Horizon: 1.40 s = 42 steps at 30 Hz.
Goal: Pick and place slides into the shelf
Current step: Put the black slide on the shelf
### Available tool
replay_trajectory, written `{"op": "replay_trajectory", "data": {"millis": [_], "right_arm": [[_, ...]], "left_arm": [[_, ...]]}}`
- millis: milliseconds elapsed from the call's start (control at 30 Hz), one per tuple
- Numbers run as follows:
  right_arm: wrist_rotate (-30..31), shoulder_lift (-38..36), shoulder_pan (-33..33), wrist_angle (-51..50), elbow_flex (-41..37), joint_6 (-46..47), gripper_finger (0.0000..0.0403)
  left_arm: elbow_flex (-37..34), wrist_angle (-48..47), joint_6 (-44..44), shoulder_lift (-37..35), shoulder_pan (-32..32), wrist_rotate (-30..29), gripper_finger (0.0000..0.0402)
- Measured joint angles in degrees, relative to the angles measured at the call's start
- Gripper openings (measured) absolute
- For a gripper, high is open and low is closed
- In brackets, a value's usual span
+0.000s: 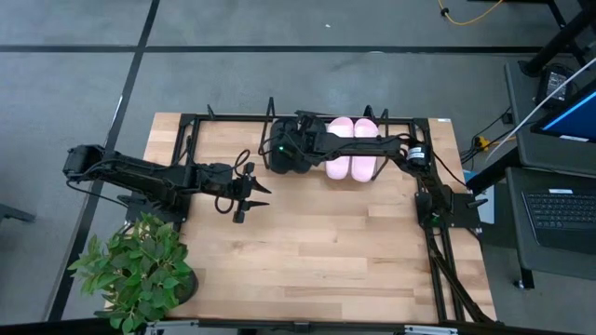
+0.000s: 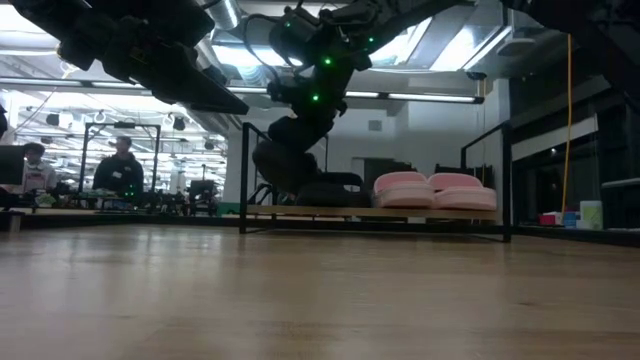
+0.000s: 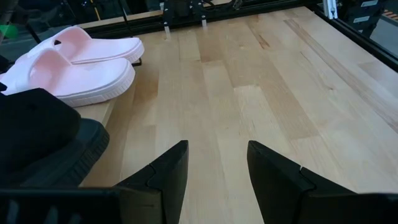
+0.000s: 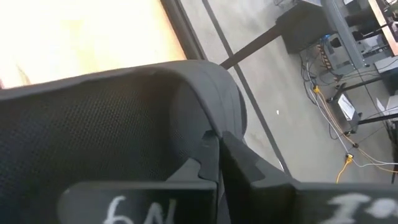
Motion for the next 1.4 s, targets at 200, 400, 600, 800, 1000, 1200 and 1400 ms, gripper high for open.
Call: {"op": "replay_trajectory", "data": {"millis": [200,400,600,800,1000,1200,1400], "right_arm": [[2.2,-0.1,-0.1,2.2,0.0,-1.0,0.0006],[2.6,-0.1,-1.2,2.2,0.0,-2.3,0.0006],[1.3,-0.1,-2.5,2.3,0.0,-1.9,0.0006],[0.5,-0.1,-2.6,2.3,0.0,-1.4,0.0006],[-1.0,0.0,-2.6,2.2,0.0,-1.6,0.0006],[-2.9,1.5,-2.6,2.4,0.0,-4.3,0.0006],[-2.7,1.9,-2.6,3.2,0.0,-3.1,0.0006]], "left_arm": [[0.0,0.0,-0.4,0.0,0.0,0.0,0.0157],[0.0,0.0,-1.2,0.0,0.0,0.0,0.0157],[0.0,0.0,-1.2,0.0,0.0,0.0,0.0157],[0.0,0.0,-1.2,0.0,0.0,0.0,0.0157],[0.0,0.0,-1.2,0.0,0.0,0.0,0.0157],[0.0,0.0,-1.2,0.0,0.0,0.0,0.0157],[0.0,0.0,-1.2,0.0,0.0,0.0,0.0157]]}}
